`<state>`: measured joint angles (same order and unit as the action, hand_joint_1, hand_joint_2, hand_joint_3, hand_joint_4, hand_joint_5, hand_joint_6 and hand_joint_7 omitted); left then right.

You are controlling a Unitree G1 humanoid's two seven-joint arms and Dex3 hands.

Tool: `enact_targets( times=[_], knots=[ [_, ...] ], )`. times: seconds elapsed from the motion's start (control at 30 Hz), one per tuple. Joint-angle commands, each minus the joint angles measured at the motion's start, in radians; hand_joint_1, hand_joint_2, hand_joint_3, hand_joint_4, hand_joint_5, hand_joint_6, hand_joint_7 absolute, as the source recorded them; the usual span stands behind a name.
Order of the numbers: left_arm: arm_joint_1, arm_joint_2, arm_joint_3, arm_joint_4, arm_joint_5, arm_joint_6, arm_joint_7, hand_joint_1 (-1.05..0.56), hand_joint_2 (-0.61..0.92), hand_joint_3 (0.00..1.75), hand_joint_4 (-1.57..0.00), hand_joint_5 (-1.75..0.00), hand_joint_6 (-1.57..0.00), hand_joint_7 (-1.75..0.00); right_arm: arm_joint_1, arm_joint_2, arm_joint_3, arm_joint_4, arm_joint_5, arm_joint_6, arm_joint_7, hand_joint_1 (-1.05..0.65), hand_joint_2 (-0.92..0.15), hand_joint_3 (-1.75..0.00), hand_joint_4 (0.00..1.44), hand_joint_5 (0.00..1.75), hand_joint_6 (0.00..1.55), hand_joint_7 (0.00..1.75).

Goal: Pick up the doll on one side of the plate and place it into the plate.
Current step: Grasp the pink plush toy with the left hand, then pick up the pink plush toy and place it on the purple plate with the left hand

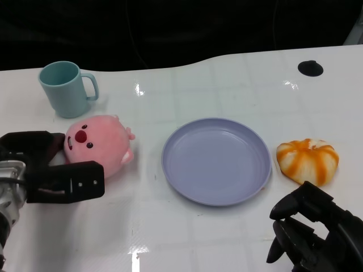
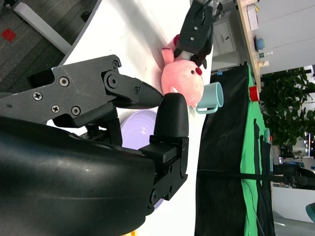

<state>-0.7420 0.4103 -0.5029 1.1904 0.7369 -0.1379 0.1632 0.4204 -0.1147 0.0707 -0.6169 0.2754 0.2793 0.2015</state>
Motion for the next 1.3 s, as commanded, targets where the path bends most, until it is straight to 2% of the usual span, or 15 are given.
enact_targets(
  times=[0.03,0.07,0.1,0.13,0.2,0.3,0.43,0.53,0.63,0.7,0.8,0.93,1.1,1.3],
  knots=[
    [0.078,-0.007,-0.007,0.021,-0.005,-0.049,0.093,-0.23,0.92,0.18,-0.71,-1.63,-1.13,-0.13,0.004,-0.011,-0.011,-0.011,0.001,-0.010,0.003,-0.35,-0.92,-0.59,0.52,1.75,0.41,1.62],
    [0.083,-0.005,-0.006,0.022,-0.004,-0.065,0.140,-0.21,0.92,0.17,-0.74,-1.69,-0.96,-0.75,0.003,-0.011,-0.011,-0.011,0.001,-0.010,0.003,-0.35,-0.92,-0.59,0.52,1.75,0.41,1.62],
    [0.087,-0.003,-0.007,0.020,-0.001,-0.075,0.181,-0.20,0.92,0.17,-0.77,-1.72,-0.77,-1.24,0.003,-0.011,-0.012,-0.010,0.002,-0.010,0.003,-0.35,-0.92,-0.59,0.52,1.75,0.41,1.62],
    [0.089,-0.001,-0.007,0.019,0.002,-0.082,0.211,-0.20,0.92,0.18,-0.79,-1.73,-0.66,-1.54,0.002,-0.011,-0.012,-0.008,0.003,-0.011,0.005,-0.35,-0.92,-0.59,0.52,1.75,0.41,1.62],
    [0.090,0.003,-0.007,0.013,0.000,-0.089,0.234,-0.21,0.92,0.19,-0.80,-1.74,-0.60,-1.69,0.002,-0.011,-0.013,-0.007,0.002,-0.012,0.005,-0.35,-0.92,-0.59,0.53,1.75,0.41,1.62],
    [0.098,0.009,0.017,-0.001,-0.028,-0.120,0.251,-0.20,0.92,0.26,-0.84,-1.75,-0.61,-1.74,0.000,-0.011,-0.014,-0.007,0.005,-0.008,0.006,-0.34,-0.92,-0.59,0.53,1.75,0.41,1.62],
    [0.112,0.016,0.047,-0.042,-0.058,-0.125,0.286,-0.21,0.86,0.46,-0.88,-1.75,-0.64,-1.75,0.000,-0.011,-0.013,-0.010,0.006,-0.002,0.006,-0.34,-0.92,-0.59,0.52,1.75,0.41,1.62],
    [0.128,0.028,0.073,-0.096,-0.071,-0.132,0.318,-0.19,0.71,0.75,-0.91,-1.75,-0.64,-1.75,0.001,-0.010,-0.010,-0.010,0.001,-0.003,0.005,-0.34,-0.92,-0.59,0.53,1.75,0.41,1.63],
    [0.151,0.050,0.098,-0.173,-0.086,-0.152,0.318,-0.16,0.61,0.89,-0.91,-1.75,-0.66,-1.75,0.001,-0.010,-0.008,-0.010,-0.001,-0.007,0.006,-0.35,-0.92,-0.59,0.53,1.75,0.41,1.63],
    [0.173,0.063,0.123,-0.239,-0.102,-0.174,0.320,-0.15,0.52,1.04,-0.92,-1.75,-0.67,-1.75,0.000,-0.010,-0.008,-0.009,0.003,-0.004,0.008,-0.35,-0.92,-0.59,0.53,1.75,0.41,1.63],
    [0.203,0.068,0.157,-0.330,-0.118,-0.176,0.303,-0.15,0.51,1.08,-0.93,-1.75,-0.68,-1.75,-0.001,-0.010,-0.008,-0.009,0.007,-0.002,0.011,-0.34,-0.92,-0.59,0.53,1.75,0.41,1.63],
    [0.237,0.053,0.210,-0.490,-0.174,-0.128,0.198,-0.17,0.51,1.12,-0.93,-1.75,-0.70,-1.75,-0.003,-0.009,-0.004,-0.009,0.001,-0.001,0.008,-0.34,-0.92,-0.59,0.53,1.75,0.41,1.63],
    [0.247,0.030,0.228,-0.615,-0.178,-0.069,0.117,-0.18,0.44,1.22,-0.94,-1.75,-0.73,-1.75,-0.002,-0.007,0.002,-0.017,0.003,0.007,0.005,-0.34,-0.92,-0.60,0.52,1.75,0.41,1.62],
    [0.213,-0.021,0.196,-0.737,-0.134,-0.022,0.043,-0.18,0.42,1.11,-0.91,-1.75,-0.65,-1.75,-0.002,-0.007,0.008,-0.019,-0.001,0.009,0.003,-0.34,-0.92,-0.60,0.53,1.75,0.41,1.63]
  ],
)
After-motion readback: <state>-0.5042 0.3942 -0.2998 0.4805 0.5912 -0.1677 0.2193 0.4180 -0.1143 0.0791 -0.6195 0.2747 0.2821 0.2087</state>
